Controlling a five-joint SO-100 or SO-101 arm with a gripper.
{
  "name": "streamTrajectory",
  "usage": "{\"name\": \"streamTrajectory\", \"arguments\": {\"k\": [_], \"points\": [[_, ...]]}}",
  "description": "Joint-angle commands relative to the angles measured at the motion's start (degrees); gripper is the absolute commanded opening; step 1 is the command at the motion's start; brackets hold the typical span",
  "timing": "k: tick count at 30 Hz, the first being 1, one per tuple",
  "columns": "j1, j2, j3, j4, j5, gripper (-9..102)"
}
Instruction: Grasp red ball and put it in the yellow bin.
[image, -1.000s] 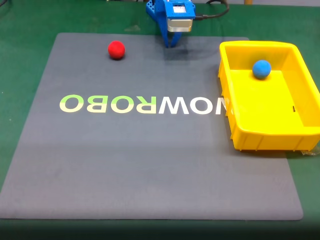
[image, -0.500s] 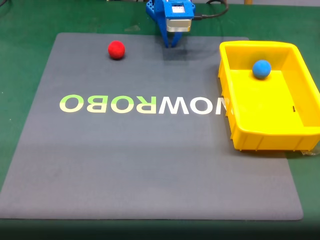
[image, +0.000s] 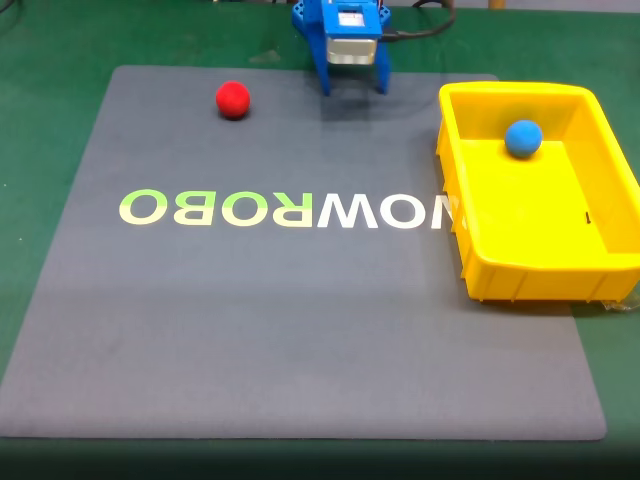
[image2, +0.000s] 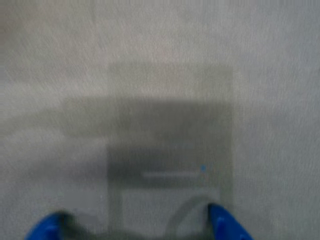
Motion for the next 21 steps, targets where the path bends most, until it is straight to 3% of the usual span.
{"name": "streamTrajectory", "arguments": {"k": [1,12,17,21], "points": [[1.1,0.7,-0.6,1.1,-1.3,38],[5.8,-4.1,-20.7,8.5,-2.9,37],[14.7,-11.8,-25.9,6.8,-7.9,37],[23.5,-14.6,-26.7,0.8,-11.9,38]]}}
